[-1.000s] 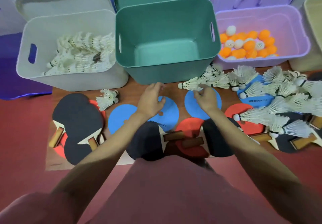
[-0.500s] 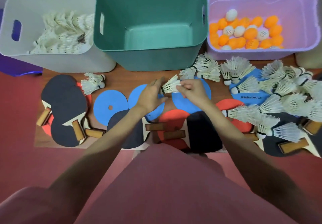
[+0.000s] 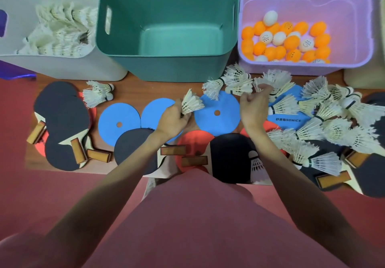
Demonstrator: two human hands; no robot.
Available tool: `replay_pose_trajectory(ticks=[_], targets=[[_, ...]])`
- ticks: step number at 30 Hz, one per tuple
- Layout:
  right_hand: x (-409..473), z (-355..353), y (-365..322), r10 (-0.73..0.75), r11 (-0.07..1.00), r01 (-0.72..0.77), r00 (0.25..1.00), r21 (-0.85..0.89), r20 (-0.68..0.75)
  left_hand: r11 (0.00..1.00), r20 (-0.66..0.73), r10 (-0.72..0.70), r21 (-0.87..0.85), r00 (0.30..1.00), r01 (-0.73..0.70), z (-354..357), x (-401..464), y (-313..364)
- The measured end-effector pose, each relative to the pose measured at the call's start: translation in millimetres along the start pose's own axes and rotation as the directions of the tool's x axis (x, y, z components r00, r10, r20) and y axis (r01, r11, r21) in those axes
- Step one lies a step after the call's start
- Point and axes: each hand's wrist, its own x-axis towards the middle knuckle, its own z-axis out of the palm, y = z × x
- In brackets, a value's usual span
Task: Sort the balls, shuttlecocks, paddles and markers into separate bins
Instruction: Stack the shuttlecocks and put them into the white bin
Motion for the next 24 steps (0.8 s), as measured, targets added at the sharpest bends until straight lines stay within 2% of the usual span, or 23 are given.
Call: replay_pose_trajectory(ticks=[2,6,10,12,15,17,20,24], targets=[[6.1,2.0,5.8,0.035,0.997,-0.033,0.999,-0.073,0.03,1.0,-0.009,-0.006,-0.027,1.0,0.006,0.2,0.0,3.1],[13.3,1.9,13.3,0.004,0.988,0.017,0.991,-0.152,0.134,0.999,-0.004,0.001,-0.04,1.0,-0.001,2.2,3.1,12.4],[13.7,-17.4,2.7,-0.054,0.99,0.069,0.991,-0.119,0.126,0.999,-0.026,0.041,-0.033,0.999,-0.042,5.9,7.8,18.1],[7.4,-28.7,-6.0,-0.173,0.985,0.173,0.979,0.004,0.104,0.998,-0.02,0.06,-0.016,0.998,-0.06,7.8,9.8,18.5],[-5.3,-39.8,-16.5,-0.369,0.921,0.336,0.914,0.195,0.168,0.997,0.013,0.078,0.004,0.997,-0.078,11.1,12.8,19.2],[-11.1,-41.4,-18.7,-0.427,0.902,0.383,0.857,0.197,0.29,0.994,0.031,0.106,-0.025,0.994,-0.105,13.3,14.2,22.6],[-16.4,-37.9,-17.8,-0.455,0.886,0.433,0.741,0.167,0.494,0.986,0.041,0.146,-0.092,0.988,-0.142,15.6,15.7,30.0],[-19.8,-33.7,-21.5,-0.48,0.871,0.429,0.633,0.241,0.607,0.974,0.066,0.146,-0.187,0.987,-0.132,12.6,15.0,39.6]])
